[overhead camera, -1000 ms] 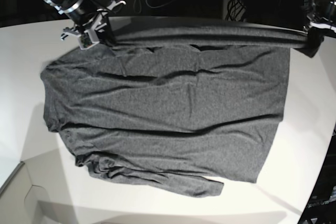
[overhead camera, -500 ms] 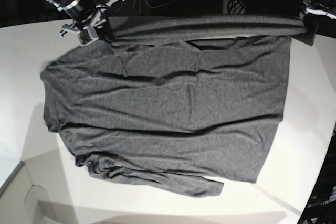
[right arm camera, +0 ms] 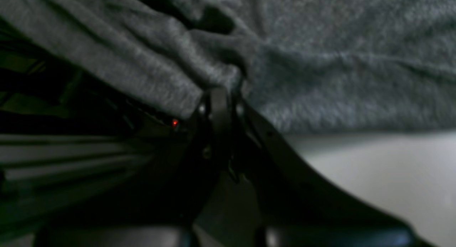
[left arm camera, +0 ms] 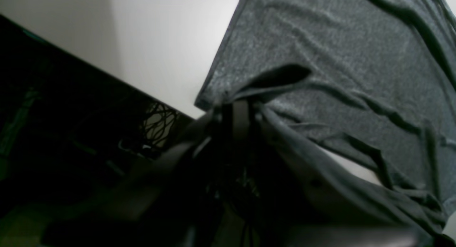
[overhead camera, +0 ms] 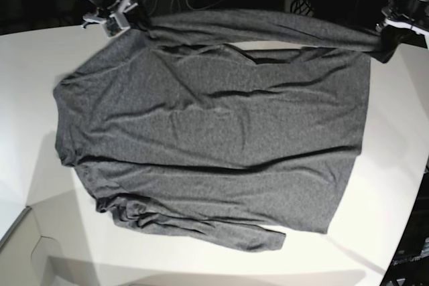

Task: Layout the t-shirt on the table in an organized manner, then fold the t-shirt properly
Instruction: 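Lift the shirt edge with both grippers and pull it taut, then lower the held shirt edge onto the table with both grippers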

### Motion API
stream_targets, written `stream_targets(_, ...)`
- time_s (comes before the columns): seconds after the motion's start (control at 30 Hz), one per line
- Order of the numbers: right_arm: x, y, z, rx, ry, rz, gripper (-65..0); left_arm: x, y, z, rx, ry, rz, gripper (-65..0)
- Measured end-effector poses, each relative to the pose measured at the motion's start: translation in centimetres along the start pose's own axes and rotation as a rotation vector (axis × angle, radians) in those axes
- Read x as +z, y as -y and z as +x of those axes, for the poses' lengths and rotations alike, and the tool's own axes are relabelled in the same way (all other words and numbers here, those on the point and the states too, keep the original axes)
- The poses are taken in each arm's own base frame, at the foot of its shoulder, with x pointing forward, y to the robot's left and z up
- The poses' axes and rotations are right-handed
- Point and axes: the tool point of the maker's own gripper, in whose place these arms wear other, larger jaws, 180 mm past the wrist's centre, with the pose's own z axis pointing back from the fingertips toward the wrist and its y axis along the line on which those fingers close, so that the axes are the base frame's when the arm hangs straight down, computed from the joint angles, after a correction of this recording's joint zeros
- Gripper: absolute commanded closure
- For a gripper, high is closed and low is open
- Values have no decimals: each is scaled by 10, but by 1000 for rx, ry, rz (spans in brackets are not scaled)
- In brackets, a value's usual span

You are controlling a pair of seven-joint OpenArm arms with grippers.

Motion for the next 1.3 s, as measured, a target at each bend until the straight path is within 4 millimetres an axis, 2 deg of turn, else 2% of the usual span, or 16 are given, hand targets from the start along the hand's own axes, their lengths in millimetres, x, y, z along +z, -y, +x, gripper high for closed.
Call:
stream_targets(0.23, 9, 24, -1, -4, -2, -71, 0, -6, 6, 19, -16, 40, -23, -3)
stream_targets(0.4, 9, 25, 3, 1, 9, -77, 0, -10, 7, 29, -26, 58, -29, -3)
stream_targets(0.5, 10, 27, 20, 28, 50, -82, 0, -13, -1, 23, -4, 44, -19, -3)
stream_targets(0.57, 10, 27, 26, 37, 65, -84, 0, -16, -7, 15, 16, 17, -9, -3)
stream_targets(0.7, 6, 33, 39, 55, 89, -93, 0, -19, -10, 11, 34, 10, -8, -3)
stream_targets(1.1, -6, 44, 72, 76, 174, -115, 0, -28, 1, 29, 42, 64, -40, -3)
stream_targets(1.3, -10, 50, 87, 88, 209, -122, 0, -39, -5, 32, 31, 58, 1, -3)
